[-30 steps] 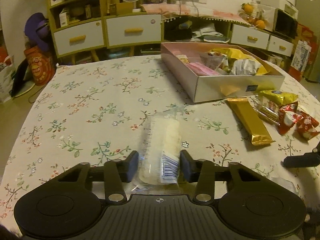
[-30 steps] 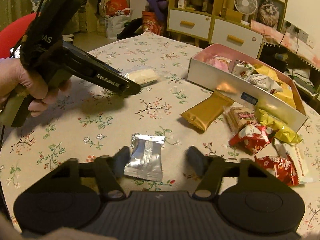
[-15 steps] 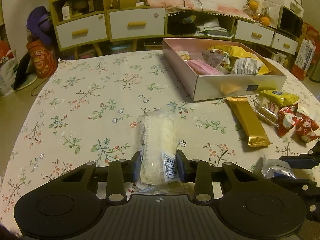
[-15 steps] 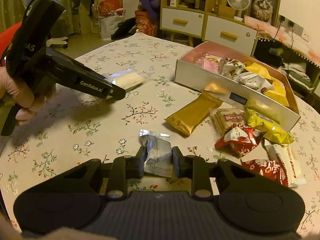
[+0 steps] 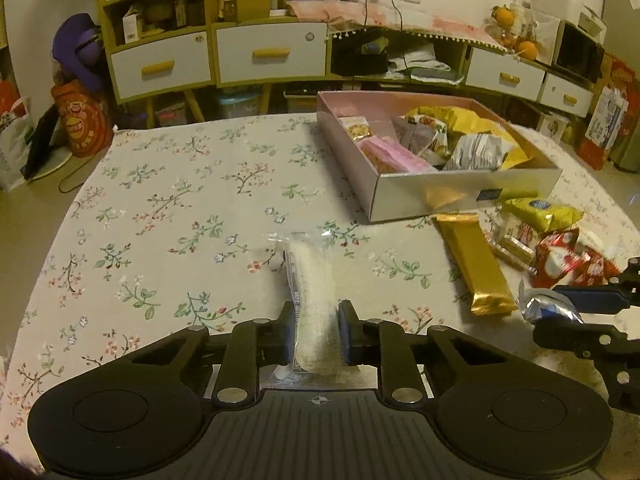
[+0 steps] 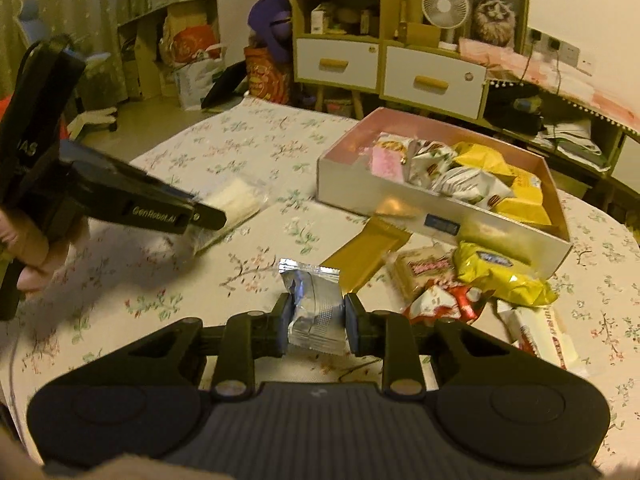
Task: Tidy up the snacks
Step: 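Carry the bread roll and foil packet into the box and open both grippers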
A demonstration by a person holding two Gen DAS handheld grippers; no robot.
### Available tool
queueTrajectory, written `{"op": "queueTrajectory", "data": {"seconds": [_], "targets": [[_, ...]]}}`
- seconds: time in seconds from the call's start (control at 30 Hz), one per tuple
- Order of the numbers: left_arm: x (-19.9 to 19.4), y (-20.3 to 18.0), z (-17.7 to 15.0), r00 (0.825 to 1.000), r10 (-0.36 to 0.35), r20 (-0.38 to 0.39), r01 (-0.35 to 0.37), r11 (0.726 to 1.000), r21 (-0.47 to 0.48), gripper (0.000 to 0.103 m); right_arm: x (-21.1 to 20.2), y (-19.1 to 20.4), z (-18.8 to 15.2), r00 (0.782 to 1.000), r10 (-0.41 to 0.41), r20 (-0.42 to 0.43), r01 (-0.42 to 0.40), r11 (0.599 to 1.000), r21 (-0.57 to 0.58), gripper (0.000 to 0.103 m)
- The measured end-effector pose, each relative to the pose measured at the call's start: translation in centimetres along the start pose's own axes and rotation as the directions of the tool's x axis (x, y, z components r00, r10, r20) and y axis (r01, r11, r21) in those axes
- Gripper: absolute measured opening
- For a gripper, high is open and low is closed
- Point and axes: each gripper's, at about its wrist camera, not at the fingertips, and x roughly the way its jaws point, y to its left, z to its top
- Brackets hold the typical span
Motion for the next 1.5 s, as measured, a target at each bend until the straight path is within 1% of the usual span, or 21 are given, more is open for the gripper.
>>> {"op": "queueTrajectory", "data": {"seconds": [0.2,0.33,0.57,0.7,0.8,1.03,1.17,1.33,1.5], "targets": [[-0.8,0.1,0.6,0.999,-0.021,0.025,0.022,0.999,-0.035,0.018,0.1,-1.4,0.9,1.0,-0.011,0.015,0.01,0.998,0.056,0.024],[-1.3,0.1,1.2,0.999,-0.017,0.044,0.02,0.998,-0.063,0.018,0.0,-2.0,1.2,1.0,-0.018,0.026,0.016,0.997,0.078,0.024],[-2.4,-0.2,3.0,0.994,-0.038,0.098,0.05,0.992,-0.116,0.018,0.0,-3.7,2.8,0.997,-0.042,0.061,0.033,0.99,0.14,0.024],[-2.3,-1.2,4.3,0.992,-0.053,0.116,0.065,0.993,-0.103,0.018,0.3,-5.3,4.3,0.995,-0.054,0.079,0.037,0.98,0.197,0.024],[-1.7,-2.2,5.4,0.99,-0.068,0.121,0.079,0.993,-0.089,0.018,0.9,-6.6,5.2,0.994,-0.051,0.093,0.026,0.968,0.251,0.024],[0.4,-4.4,8.3,0.985,-0.099,0.14,0.111,0.991,-0.074,0.018,2.6,-8.8,6.7,0.991,-0.079,0.108,0.045,0.955,0.292,0.024],[2.4,-5.0,10.0,0.988,-0.083,0.134,0.094,0.993,-0.077,0.018,3.6,-10.0,7.9,0.99,-0.102,0.099,0.07,0.955,0.29,0.025],[4.7,-4.9,11.1,0.989,-0.066,0.13,0.08,0.991,-0.104,0.018,5.1,-11.1,10.0,0.99,-0.102,0.102,0.07,0.958,0.278,0.025],[6.7,-5.4,11.9,0.991,-0.062,0.118,0.072,0.994,-0.082,0.018,7.2,-11.9,11.1,0.992,-0.095,0.079,0.07,0.959,0.275,0.025]]}}
